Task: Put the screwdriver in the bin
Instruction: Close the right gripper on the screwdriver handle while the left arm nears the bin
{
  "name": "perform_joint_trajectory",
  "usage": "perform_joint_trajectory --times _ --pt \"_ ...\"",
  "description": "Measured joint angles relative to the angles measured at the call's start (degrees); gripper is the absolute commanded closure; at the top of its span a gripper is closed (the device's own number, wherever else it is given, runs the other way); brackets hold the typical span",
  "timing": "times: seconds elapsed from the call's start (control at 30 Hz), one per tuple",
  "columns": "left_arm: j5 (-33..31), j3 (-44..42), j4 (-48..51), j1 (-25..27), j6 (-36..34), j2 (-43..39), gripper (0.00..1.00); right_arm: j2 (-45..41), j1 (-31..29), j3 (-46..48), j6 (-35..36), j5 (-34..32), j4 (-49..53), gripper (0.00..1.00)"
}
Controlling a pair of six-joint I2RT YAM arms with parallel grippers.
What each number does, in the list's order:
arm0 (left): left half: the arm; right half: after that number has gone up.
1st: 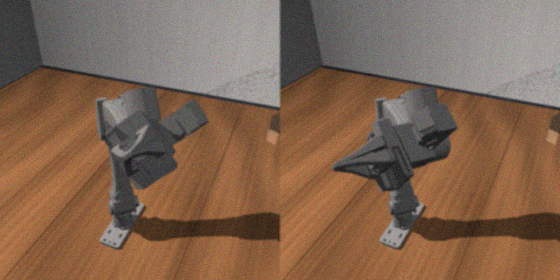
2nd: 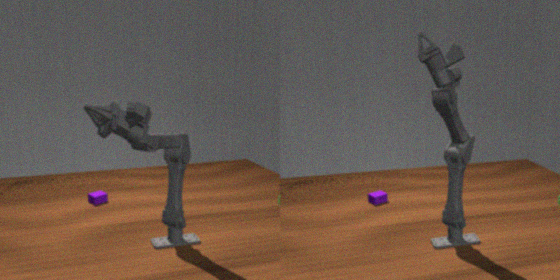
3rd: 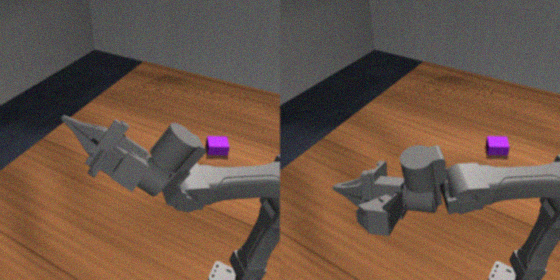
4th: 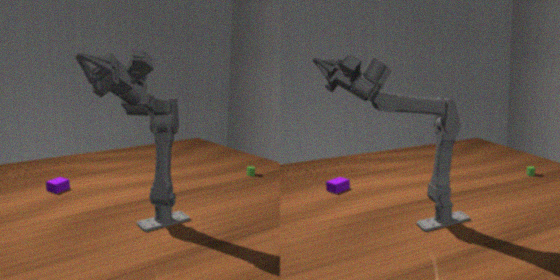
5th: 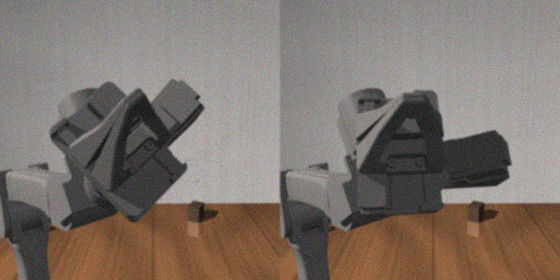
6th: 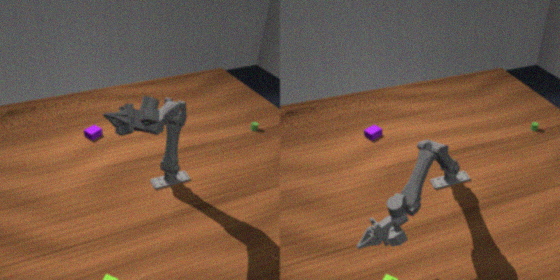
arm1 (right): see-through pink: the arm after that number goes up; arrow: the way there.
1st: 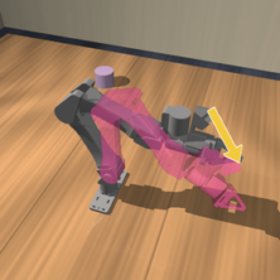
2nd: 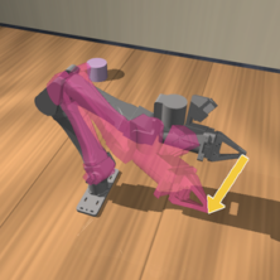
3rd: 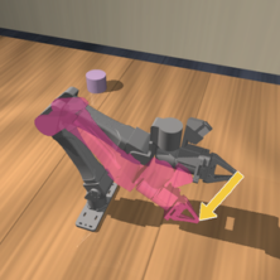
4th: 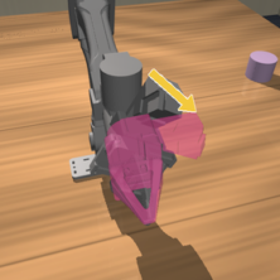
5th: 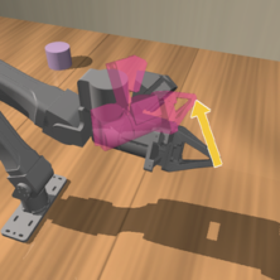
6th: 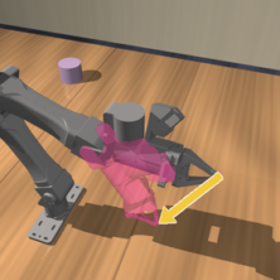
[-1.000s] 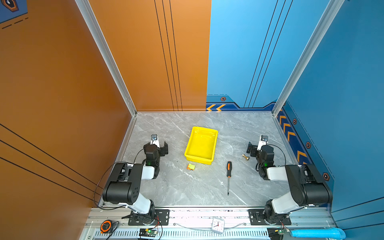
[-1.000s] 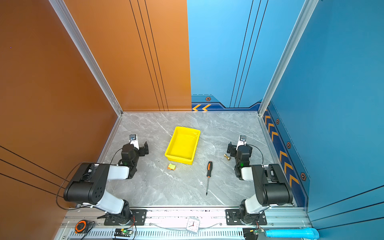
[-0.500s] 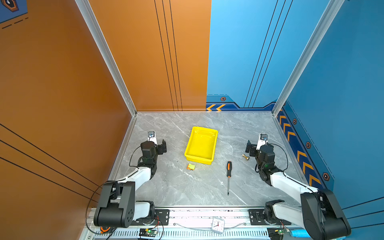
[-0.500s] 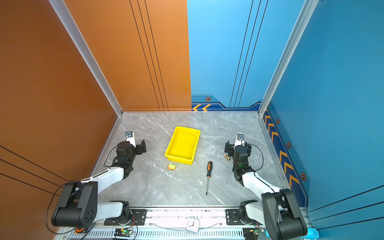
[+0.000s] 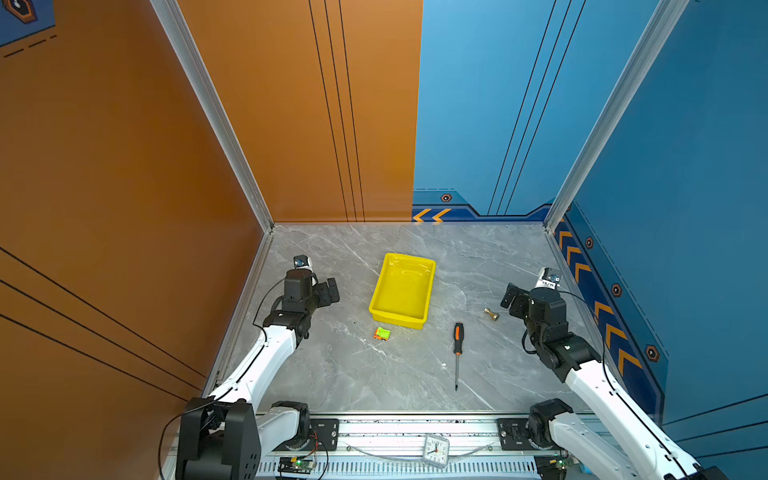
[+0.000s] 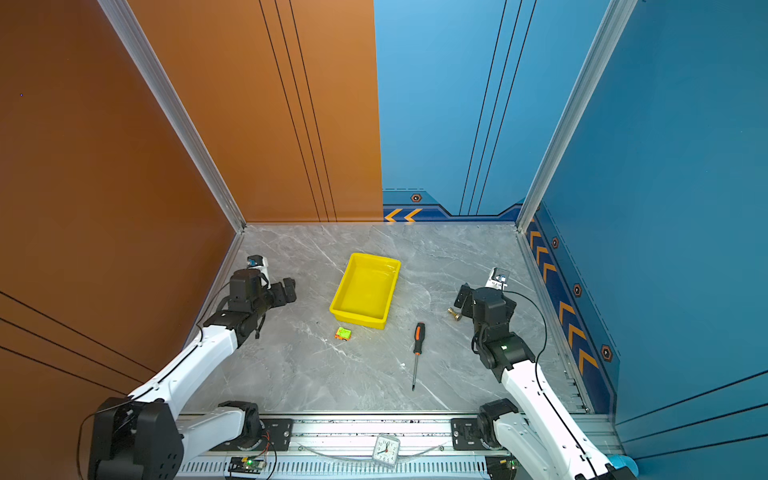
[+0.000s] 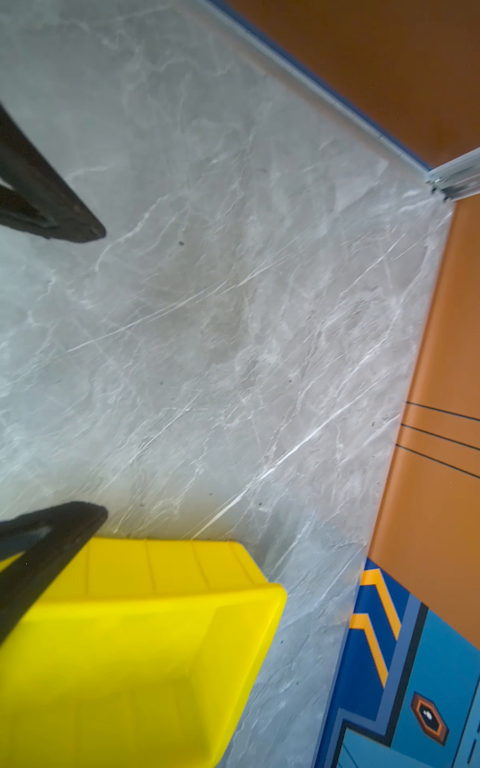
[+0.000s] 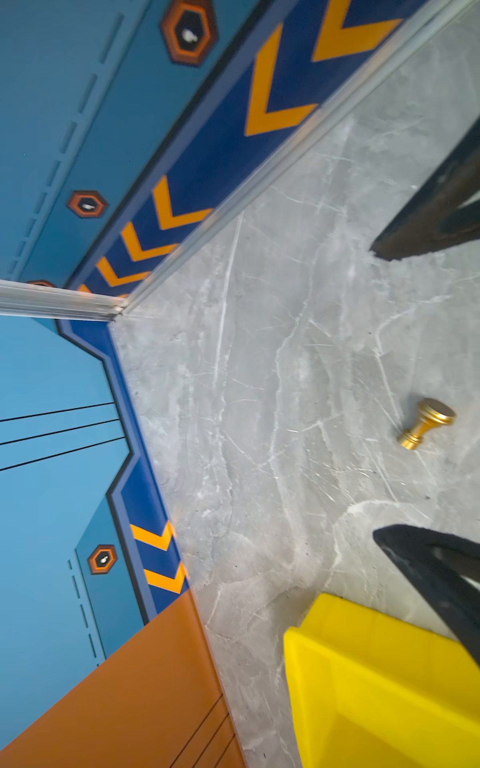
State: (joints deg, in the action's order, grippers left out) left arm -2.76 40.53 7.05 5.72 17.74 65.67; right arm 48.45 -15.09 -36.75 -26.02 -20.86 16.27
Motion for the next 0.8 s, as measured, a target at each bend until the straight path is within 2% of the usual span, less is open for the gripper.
perform_joint_trajectory --times 0.13,0.3,0.47,0.73,0.8 --pt "4.1 2.6 8.3 2.9 2.9 -0.2 0.02 4.7 -3.0 -3.8 -6.3 4.0 9.9 0.0" --pt "8.0 3.2 15.5 8.4 4.1 -2.5 0.02 7.5 -8.3 -3.9 -11.5 7.7 16.0 0.0" --pt "11.0 3.2 18.8 13.5 5.3 -3.6 0.02 11.8 -12.7 -3.9 -13.9 10.6 17.3 0.0" --pt "11.6 3.5 20.1 23.0 5.7 -3.1 0.02 19.9 -18.7 -3.5 -14.9 13.4 15.5 0.0" --pt "11.5 3.7 20.2 24.9 5.7 -2.8 0.02 21.7 -19.7 -3.5 -15.0 13.4 14.6 0.05"
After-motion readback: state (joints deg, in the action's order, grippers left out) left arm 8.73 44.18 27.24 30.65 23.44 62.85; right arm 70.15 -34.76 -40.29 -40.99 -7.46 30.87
